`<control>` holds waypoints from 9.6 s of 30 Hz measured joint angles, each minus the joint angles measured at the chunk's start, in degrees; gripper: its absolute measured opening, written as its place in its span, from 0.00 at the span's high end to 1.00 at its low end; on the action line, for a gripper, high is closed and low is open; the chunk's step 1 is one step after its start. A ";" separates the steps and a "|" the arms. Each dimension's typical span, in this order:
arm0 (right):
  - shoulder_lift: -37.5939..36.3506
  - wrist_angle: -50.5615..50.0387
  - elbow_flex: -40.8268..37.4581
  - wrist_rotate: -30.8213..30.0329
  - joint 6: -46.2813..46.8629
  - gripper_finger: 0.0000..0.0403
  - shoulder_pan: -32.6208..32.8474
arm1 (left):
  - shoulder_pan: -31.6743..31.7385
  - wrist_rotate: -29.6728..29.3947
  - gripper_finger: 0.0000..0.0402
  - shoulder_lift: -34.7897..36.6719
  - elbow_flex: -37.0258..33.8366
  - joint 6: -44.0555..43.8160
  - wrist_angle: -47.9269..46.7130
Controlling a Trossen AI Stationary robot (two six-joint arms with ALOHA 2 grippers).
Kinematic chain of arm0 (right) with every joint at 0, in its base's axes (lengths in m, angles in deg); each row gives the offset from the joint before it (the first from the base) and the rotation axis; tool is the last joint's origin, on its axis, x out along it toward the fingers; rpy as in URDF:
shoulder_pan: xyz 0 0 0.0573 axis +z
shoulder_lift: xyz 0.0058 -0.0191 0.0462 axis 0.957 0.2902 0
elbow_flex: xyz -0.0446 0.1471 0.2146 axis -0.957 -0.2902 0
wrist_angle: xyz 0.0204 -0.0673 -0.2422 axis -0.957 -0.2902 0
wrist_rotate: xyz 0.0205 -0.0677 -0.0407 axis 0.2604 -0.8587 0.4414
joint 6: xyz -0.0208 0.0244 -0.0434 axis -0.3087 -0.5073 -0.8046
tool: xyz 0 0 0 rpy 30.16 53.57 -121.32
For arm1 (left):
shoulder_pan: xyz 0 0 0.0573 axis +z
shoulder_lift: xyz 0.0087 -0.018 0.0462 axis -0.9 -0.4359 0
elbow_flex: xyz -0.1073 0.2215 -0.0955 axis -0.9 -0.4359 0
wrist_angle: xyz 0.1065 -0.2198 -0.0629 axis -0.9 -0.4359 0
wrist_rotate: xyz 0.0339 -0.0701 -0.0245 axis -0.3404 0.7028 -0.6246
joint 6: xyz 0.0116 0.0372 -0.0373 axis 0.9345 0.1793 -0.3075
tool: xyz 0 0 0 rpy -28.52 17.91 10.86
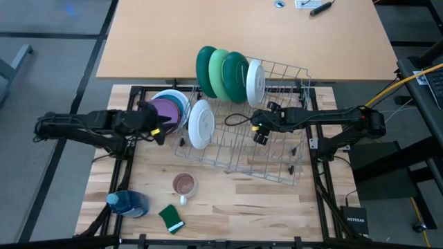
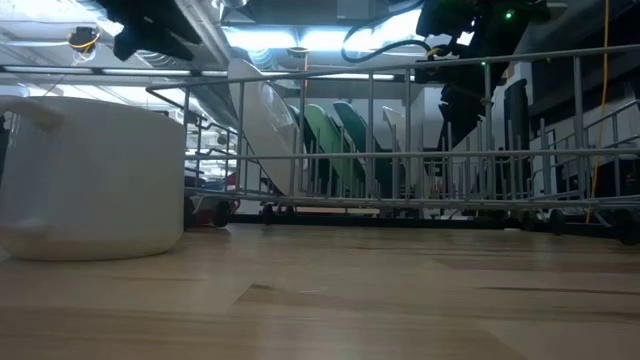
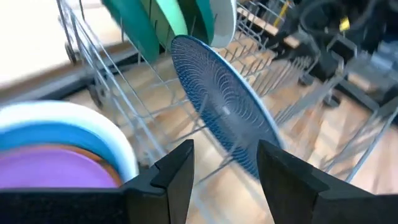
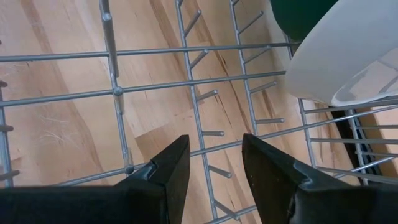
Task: Sort dishes
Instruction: Put the purple plate into the dishwasher rack
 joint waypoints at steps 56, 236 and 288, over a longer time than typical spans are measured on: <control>0.00 2.86 0.01 6.43 0.70 0.62 0.00 | 4.88 1.87 0.61 -24.51 -1.68 16.57 -28.87; -52.26 -14.27 0.04 3.38 7.52 0.62 0.00 | -9.26 10.17 1.00 -82.63 44.72 -1.82 88.89; -52.26 -17.04 0.02 3.38 7.54 0.62 -0.02 | -6.12 6.86 0.76 -82.60 44.68 -5.25 72.72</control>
